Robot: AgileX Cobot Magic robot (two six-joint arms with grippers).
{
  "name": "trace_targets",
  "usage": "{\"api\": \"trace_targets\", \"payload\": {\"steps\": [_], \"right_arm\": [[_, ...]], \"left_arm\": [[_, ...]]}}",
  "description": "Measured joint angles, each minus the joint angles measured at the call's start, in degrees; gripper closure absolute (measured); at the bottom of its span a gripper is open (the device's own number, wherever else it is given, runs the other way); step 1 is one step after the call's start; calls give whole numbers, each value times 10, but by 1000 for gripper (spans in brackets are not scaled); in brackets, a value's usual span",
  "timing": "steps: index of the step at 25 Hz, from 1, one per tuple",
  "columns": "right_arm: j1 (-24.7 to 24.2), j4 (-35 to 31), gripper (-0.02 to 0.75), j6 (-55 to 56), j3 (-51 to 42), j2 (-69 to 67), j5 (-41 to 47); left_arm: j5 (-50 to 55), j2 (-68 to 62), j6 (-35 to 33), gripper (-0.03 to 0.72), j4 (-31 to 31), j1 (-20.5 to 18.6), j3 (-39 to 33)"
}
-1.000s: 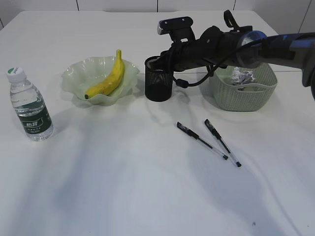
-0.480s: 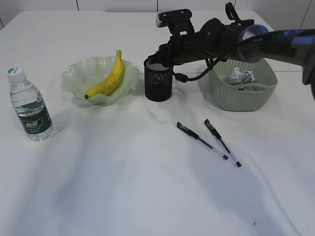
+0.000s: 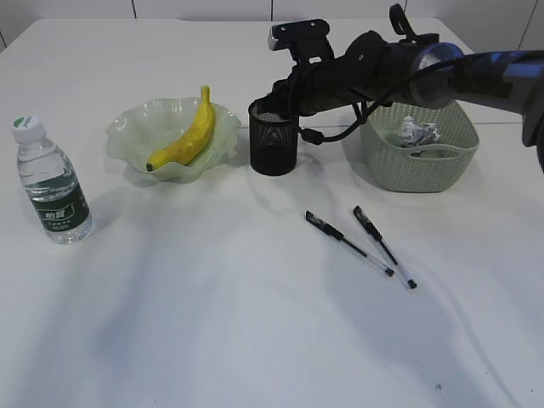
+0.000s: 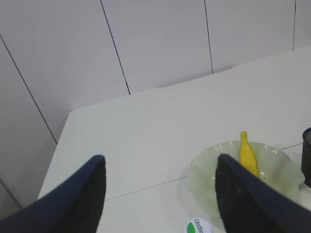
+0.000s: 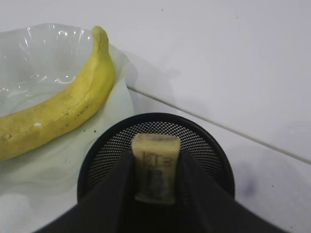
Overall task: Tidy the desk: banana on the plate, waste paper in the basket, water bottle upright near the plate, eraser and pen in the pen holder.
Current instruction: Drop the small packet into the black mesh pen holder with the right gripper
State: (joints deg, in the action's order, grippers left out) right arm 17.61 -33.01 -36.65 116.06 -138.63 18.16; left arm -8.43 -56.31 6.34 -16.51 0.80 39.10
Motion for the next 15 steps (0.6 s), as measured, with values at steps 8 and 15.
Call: {"api": "trace_targets", "payload": {"steps": [8, 15], "right_arm": [[0, -12, 506, -13, 0, 0, 2], [0, -17, 475, -17, 0, 0, 2]], "left_arm": [[0, 0, 0, 189, 0, 0, 0], [0, 0, 0, 190, 0, 0, 0]]}}
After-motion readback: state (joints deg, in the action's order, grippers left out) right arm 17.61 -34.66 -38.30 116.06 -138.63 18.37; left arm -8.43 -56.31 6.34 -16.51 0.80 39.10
